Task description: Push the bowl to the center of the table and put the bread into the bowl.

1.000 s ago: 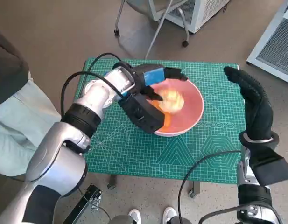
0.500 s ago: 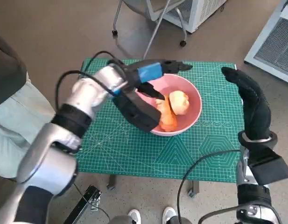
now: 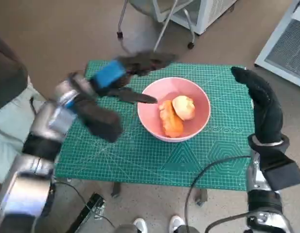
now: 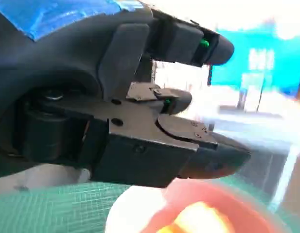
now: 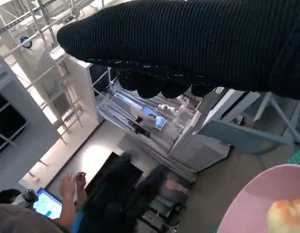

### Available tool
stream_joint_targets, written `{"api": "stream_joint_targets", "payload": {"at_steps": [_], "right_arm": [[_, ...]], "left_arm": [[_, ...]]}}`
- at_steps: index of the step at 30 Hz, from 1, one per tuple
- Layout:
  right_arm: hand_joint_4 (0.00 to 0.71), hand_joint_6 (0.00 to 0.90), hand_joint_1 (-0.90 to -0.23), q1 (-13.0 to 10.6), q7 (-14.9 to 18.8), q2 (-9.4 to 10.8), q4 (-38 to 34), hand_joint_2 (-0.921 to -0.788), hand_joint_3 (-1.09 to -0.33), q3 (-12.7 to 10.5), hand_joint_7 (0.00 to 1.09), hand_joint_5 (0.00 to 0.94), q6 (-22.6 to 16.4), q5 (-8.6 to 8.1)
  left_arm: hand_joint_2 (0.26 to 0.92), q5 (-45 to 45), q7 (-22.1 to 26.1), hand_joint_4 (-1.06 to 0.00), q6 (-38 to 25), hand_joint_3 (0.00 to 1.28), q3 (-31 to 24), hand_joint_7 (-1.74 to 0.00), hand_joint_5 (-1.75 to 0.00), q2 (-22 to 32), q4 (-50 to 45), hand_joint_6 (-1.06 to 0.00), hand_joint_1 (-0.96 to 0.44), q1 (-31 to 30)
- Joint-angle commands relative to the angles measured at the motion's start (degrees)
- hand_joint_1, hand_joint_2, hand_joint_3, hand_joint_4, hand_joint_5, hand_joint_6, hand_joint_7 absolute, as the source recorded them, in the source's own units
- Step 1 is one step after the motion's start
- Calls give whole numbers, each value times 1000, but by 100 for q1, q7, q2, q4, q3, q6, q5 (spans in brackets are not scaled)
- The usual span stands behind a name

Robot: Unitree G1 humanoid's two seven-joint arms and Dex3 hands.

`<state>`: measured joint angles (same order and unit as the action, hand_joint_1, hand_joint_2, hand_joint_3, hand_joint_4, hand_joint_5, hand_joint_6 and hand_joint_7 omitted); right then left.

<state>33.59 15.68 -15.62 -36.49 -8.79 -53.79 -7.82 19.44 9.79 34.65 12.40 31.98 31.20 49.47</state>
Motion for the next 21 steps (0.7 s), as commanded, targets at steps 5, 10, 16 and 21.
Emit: {"api": "stream_joint_targets", "payload": {"at_steps": [5,10,16,21], "right_arm": [[360,63,-570,154,128,9,-11,-921,-836,-5,772,10,250,-185],[362,64,-570,215,151,72,139,-921,-832,9,774,10,426,-272],[357,62,-576,256,121,120,274,-921,-826,18,780,7,624,-282],[353,57,-588,256,101,140,359,-921,-819,16,785,5,719,-250]], "left_arm": [[852,-761,-267,-163,-191,4,-893,-856,-746,-197,-1119,-193,49,-929],[865,-751,-624,-132,-133,11,-1138,-876,-782,-454,-1375,-150,-8,-1381],[884,-842,-694,-120,-262,21,-1260,-872,-784,-694,-1563,-124,-64,-1749],[896,-958,-671,-112,-416,25,-1334,-861,-781,-896,-1682,-106,-93,-1943]]}}
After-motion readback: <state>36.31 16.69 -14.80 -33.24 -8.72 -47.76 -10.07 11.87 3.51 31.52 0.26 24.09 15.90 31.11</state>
